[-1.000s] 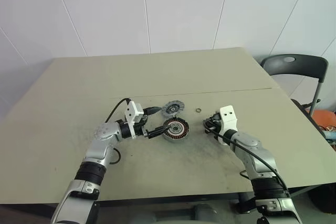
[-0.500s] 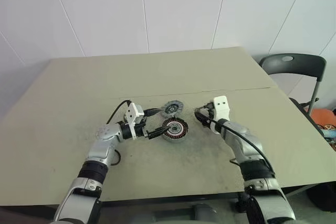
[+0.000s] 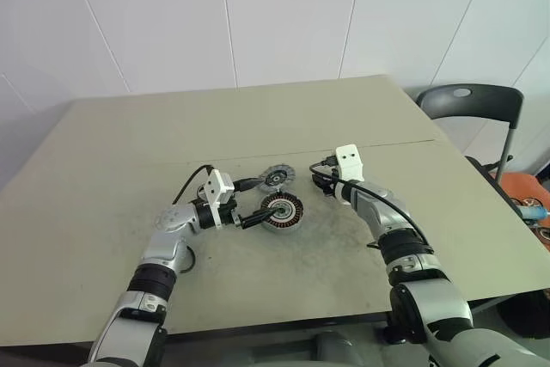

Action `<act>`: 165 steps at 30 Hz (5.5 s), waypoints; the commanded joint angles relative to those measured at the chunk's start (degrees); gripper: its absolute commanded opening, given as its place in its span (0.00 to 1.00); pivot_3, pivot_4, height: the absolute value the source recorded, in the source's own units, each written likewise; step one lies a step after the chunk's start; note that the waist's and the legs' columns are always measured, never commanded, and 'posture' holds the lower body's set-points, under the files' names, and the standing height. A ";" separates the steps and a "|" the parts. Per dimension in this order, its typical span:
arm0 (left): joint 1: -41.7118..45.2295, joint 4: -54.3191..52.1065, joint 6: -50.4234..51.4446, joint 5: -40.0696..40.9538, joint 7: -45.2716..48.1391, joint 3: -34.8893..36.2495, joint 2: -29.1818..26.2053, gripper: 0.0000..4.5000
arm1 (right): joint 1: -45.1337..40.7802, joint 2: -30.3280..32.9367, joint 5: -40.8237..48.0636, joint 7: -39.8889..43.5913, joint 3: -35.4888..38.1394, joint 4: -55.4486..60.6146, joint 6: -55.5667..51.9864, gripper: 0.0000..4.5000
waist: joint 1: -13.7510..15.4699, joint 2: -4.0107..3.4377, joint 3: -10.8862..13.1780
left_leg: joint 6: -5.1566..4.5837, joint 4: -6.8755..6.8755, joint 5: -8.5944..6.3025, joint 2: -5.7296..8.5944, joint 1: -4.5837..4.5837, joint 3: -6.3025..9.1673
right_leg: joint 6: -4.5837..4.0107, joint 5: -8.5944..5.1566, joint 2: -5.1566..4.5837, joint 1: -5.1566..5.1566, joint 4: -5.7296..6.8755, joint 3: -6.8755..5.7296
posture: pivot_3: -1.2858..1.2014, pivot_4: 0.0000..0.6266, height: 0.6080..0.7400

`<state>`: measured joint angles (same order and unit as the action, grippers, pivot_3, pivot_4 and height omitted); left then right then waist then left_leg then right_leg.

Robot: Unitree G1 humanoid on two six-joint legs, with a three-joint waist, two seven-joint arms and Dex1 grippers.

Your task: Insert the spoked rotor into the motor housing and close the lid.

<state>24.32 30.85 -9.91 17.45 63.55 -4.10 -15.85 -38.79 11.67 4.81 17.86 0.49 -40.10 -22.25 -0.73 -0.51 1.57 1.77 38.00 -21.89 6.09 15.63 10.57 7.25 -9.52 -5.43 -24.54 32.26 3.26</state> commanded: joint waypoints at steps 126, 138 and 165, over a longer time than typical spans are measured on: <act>2.94 4.99 0.08 -2.47 2.18 4.24 -8.35 1.00 | 11.36 0.67 9.96 19.46 -10.73 37.66 -15.21 0.64 | 0.12 -0.08 0.02 | 0.14 -0.01 0.07 -0.13 0.01 0.00 | -0.08 0.08 0.17 -0.09 0.12 0.03 | 0.52 0.00 1.00; 3.76 5.77 -0.21 -2.86 2.36 4.39 -7.76 1.00 | 13.81 2.50 6.18 21.34 -16.25 37.87 -12.34 0.00 | 0.01 -0.08 0.02 | 0.14 -0.01 0.07 -0.13 0.01 0.00 | -0.08 0.08 0.17 -0.10 0.12 0.02 | 0.52 0.00 1.00; 4.73 6.87 -0.86 -3.64 2.04 4.14 -7.57 1.00 | 13.71 3.46 6.00 21.75 -16.21 36.85 -14.31 0.00 | 0.08 -0.05 0.00 | 0.18 0.02 0.10 -0.13 -0.04 0.04 | -0.09 0.16 0.18 -0.03 0.13 0.00 | 0.52 0.00 1.00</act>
<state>27.63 37.82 -9.50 13.94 65.73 -0.36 -23.30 -25.11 15.60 9.74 38.93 -16.48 -4.85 -36.25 -0.65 -0.56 1.57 1.95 38.02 -21.79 5.96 15.60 10.60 7.15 -9.36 -5.26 -24.57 32.39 3.26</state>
